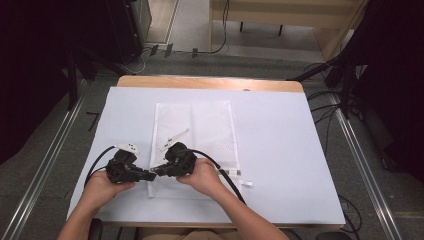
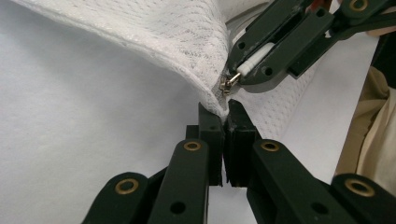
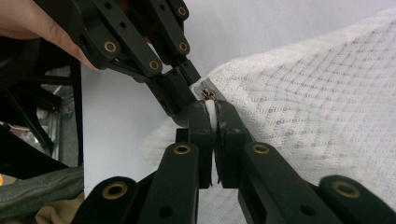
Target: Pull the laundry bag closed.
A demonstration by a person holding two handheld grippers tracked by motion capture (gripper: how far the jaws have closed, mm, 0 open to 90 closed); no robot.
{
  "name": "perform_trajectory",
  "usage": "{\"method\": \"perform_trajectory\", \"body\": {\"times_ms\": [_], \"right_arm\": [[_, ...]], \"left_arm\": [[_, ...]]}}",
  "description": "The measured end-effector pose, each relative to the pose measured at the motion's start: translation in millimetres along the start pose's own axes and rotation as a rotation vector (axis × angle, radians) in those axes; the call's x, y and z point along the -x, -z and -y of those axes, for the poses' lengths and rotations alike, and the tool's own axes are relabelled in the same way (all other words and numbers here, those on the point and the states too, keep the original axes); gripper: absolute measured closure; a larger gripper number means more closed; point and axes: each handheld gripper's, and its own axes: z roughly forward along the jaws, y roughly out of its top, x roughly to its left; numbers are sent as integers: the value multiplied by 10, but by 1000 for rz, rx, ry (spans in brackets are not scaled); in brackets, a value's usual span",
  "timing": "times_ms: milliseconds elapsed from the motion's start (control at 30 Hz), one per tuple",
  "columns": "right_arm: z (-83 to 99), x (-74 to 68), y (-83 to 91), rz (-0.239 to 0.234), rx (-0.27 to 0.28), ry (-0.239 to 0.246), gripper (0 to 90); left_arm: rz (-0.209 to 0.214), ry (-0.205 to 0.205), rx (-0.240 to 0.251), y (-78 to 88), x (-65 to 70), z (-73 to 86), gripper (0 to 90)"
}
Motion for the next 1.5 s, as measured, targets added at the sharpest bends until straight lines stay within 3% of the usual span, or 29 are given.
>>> {"method": "perform_trajectory", "body": {"times_ms": [633, 867, 1000, 1100, 1200, 1300, 1500], "right_arm": [[135, 84, 33, 11, 9, 56, 889], [162, 108, 54, -2, 21, 38, 890], [170, 100, 85, 20, 9, 42, 890], [210, 174, 125, 28, 1, 12, 890], [202, 156, 130, 48, -13, 19, 888], [216, 189, 136, 27, 1, 18, 888], [243, 196, 177, 28, -1, 34, 889]], "left_arm": [[5, -5, -4, 30, 23, 2, 896], [-4, -7, 16, 45, 30, -7, 897], [-10, -3, 26, 65, 26, 3, 897], [15, 14, 26, 79, -13, 19, 897], [3, 15, 28, 71, -18, 18, 896], [-4, -5, 36, 69, 2, 22, 895], [7, 2, 49, 94, -16, 42, 895]]}}
